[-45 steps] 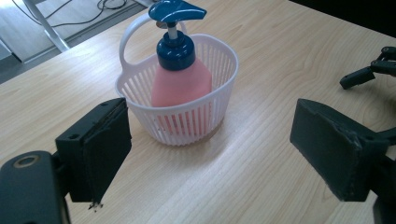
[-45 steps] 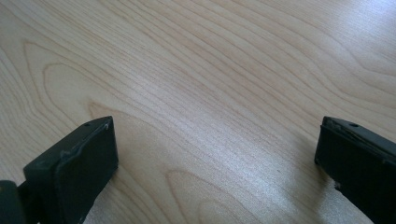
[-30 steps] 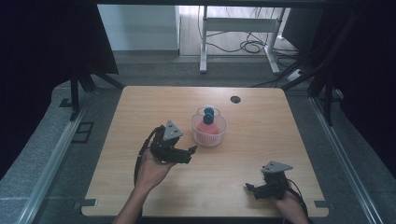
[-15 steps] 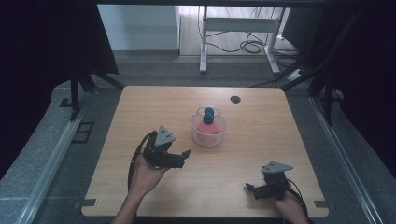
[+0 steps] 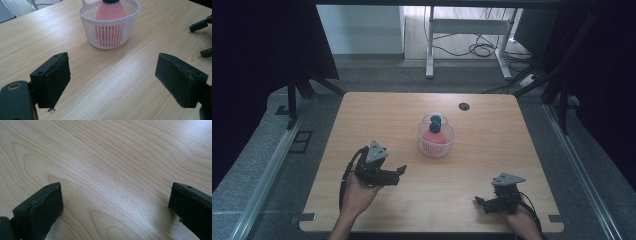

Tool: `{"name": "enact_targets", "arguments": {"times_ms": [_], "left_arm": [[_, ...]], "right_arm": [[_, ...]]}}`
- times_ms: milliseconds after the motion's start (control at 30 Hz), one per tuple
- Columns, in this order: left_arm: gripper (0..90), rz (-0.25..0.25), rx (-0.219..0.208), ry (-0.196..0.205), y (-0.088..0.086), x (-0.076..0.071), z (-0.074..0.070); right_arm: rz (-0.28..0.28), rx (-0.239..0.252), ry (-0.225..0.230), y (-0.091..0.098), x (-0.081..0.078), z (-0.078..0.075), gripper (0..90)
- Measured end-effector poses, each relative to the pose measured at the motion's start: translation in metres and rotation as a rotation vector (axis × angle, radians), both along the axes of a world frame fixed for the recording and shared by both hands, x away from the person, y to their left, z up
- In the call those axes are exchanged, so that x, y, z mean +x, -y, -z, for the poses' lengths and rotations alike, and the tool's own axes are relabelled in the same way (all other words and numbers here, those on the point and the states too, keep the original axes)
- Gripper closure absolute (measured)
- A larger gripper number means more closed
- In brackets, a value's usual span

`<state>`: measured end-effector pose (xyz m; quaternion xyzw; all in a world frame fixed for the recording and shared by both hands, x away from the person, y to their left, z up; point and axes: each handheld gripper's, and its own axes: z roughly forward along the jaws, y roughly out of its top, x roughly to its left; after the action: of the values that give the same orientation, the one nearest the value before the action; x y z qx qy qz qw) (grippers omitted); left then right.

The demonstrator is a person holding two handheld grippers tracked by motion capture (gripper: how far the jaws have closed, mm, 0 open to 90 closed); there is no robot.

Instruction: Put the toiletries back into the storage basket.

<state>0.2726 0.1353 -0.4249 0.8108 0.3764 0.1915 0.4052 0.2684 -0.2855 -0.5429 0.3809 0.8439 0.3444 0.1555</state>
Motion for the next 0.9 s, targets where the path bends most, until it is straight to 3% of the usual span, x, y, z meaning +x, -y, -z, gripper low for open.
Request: {"name": "enact_targets", "arguments": {"times_ms": [900], "left_arm": [[12.4, -0.036, -0.049, -0.028, -0.025, -0.026, 0.039]], "right_arm": [[0.0, -0.001, 0.002, 0.0, 0.0, 0.0, 0.0]]}}
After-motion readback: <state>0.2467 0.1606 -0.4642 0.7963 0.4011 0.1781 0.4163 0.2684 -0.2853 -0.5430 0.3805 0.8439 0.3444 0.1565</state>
